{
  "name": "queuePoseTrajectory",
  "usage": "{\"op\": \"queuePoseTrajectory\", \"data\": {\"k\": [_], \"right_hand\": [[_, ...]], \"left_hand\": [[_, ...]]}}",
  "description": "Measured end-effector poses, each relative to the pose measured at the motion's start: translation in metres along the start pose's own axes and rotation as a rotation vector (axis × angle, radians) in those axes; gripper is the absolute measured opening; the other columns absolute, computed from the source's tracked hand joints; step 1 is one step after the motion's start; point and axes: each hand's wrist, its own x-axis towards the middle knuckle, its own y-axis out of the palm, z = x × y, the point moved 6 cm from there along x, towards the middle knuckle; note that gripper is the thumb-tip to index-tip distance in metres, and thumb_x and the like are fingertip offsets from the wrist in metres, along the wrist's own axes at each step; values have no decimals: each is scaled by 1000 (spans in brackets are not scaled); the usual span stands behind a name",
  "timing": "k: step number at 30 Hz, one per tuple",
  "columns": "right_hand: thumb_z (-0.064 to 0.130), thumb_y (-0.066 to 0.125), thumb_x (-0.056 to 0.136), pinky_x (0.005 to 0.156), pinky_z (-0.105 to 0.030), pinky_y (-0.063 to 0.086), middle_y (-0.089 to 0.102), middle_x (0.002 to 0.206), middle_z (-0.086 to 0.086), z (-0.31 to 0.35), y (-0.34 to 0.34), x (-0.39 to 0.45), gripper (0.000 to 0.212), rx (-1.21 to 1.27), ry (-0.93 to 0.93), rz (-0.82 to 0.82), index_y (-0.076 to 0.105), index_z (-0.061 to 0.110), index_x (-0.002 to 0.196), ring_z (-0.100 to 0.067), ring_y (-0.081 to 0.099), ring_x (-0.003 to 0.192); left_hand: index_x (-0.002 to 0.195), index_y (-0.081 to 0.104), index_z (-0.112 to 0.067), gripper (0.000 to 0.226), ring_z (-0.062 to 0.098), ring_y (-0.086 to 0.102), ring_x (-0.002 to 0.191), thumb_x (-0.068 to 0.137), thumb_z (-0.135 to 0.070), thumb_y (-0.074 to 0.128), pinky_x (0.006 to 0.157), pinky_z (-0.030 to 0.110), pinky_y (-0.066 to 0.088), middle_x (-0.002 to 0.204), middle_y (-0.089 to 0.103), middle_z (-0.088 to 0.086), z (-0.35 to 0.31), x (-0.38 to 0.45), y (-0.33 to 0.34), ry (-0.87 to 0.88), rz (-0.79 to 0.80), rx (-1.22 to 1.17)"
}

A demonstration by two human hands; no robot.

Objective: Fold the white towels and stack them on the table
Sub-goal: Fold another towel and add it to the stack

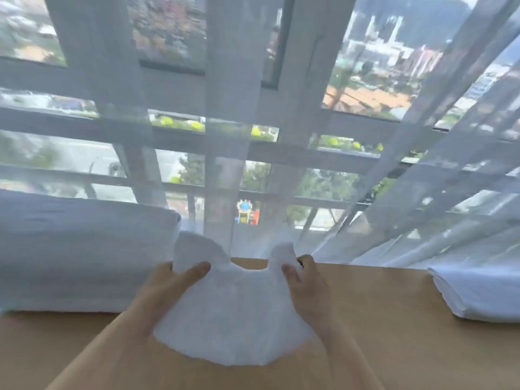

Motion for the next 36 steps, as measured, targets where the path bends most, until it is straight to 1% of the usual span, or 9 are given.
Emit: {"op": "queuePoseTrajectory", "data": {"k": [4, 9, 12, 14, 19, 24, 29, 33, 36], "right_hand": [[46, 51, 98, 53, -23, 33, 56, 78, 10, 114, 21, -19, 20, 19, -75, -172, 44, 27, 97, 0, 51, 66], [44, 53, 97, 42, -16, 36, 58, 81, 7, 223, 67, -26, 20, 201, -130, -218, 50, 25, 91, 8, 55, 63], [41, 54, 98, 49, -22, 44, 60, 84, 2, 267, 97, -13, 21, 304, -118, -188, 53, 20, 92, -2, 58, 63], [41, 54, 98, 59, -30, 49, 62, 86, -1, 284, 112, 1, 22, 368, -81, -179, 53, 20, 92, -16, 62, 73], [42, 51, 97, 80, -41, 50, 58, 91, -1, 278, 148, 33, 25, 366, 40, -193, 49, 17, 99, -25, 59, 84], [35, 53, 97, 64, -34, 42, 60, 86, -3, 245, 198, 42, 20, 244, 138, -116, 50, 16, 95, -20, 56, 74], [33, 47, 97, 68, -36, 40, 58, 91, -3, 228, 220, 38, 16, 82, 179, -98, 44, 17, 98, -21, 56, 79], [32, 42, 100, 69, -36, 37, 55, 97, -2, 233, 220, 38, 14, -29, 152, -119, 41, 17, 101, -24, 53, 81], [27, 41, 101, 71, -36, 37, 56, 101, -5, 233, 219, 39, 11, -49, 148, -116, 41, 16, 102, -26, 53, 85]], "left_hand": [[92, 75, -11, 57, 28, 76, 74, 59, -53, 91, 75, 46, 62, 81, 78, 7, -41, 1, -88, 57, -15, -68], [95, 75, -9, 40, 24, 76, 75, 76, -44, 83, 72, 42, 62, 84, 79, 8, -73, 14, -201, 149, -89, -180], [95, 74, -8, 43, 25, 77, 73, 75, -46, 83, 56, 33, 61, 85, 79, 8, -87, 36, -265, 191, -123, -241], [98, 75, -7, 53, 27, 77, 79, 69, -51, 86, 59, 35, 61, 89, 79, 10, -93, 54, -305, 214, -143, -274], [108, 72, -4, 69, 27, 77, 84, 61, -52, 87, 61, 36, 61, 99, 78, 11, -86, 102, -384, 151, -199, -370], [102, 74, -3, 56, 33, 76, 79, 71, -47, 86, 64, 40, 62, 90, 78, 14, -47, 132, -412, 14, -216, -134], [85, 74, -6, 48, 32, 70, 74, 75, -52, 83, 71, 42, 57, 78, 74, 12, -13, 140, -419, 21, -369, 253], [88, 70, -15, 49, 25, 64, 77, 77, -62, 76, 69, 41, 46, 85, 71, 6, -16, 142, -417, 116, -380, 414], [99, 59, -8, 50, 32, 60, 84, 82, -51, 78, 71, 41, 43, 93, 65, 9, -22, 141, -416, 157, -445, 431]]}}
